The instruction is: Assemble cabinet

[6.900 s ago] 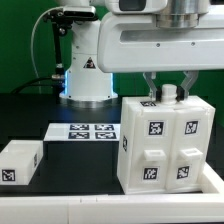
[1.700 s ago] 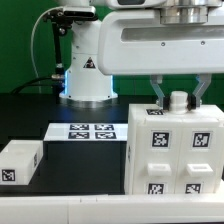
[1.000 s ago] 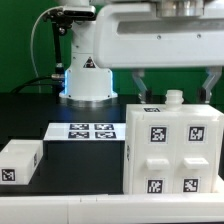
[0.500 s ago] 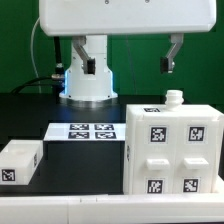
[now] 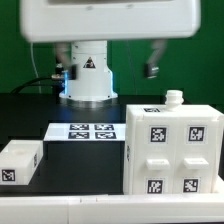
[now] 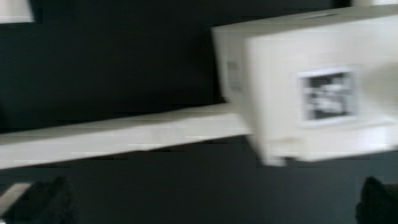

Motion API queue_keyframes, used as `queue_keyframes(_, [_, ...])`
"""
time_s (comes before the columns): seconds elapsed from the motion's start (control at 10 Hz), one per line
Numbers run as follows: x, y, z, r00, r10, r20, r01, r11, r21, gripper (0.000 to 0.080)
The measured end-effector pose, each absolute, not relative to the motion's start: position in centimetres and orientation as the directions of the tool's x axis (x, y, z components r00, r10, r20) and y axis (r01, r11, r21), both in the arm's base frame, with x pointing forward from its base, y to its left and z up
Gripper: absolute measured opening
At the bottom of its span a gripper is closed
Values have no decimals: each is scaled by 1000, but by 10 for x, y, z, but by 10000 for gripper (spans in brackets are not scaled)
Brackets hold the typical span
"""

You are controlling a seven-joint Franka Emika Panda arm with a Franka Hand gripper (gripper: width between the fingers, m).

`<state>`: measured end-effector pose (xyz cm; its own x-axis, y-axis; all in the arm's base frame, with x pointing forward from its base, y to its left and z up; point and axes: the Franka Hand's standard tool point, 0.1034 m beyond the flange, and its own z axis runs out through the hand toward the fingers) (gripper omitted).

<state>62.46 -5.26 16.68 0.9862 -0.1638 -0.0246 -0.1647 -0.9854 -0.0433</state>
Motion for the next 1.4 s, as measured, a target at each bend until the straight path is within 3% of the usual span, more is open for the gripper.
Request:
queue_keyframes(0.2, [613, -79, 146, 975, -206, -85, -210, -977, -36, 796])
queue_keyframes(0.4, [613, -72, 148, 975, -195, -105, -200, -979, -41, 796])
queue_keyframes(0.7, [602, -115, 129, 892, -156, -424, -186, -982, -29, 796])
queue_keyframes(1.0, [602, -122, 124, 777, -160, -608, -208, -978, -9, 796])
queue_keyframes(1.1, [589, -121, 124, 717, -152, -680, -215, -977, -8, 796])
queue_keyframes(1.3, [568, -126, 115, 685, -93, -723, -188, -981, -52, 796])
queue_keyframes(1.4, [562, -139, 98, 661, -87, -745, -198, -978, -61, 796])
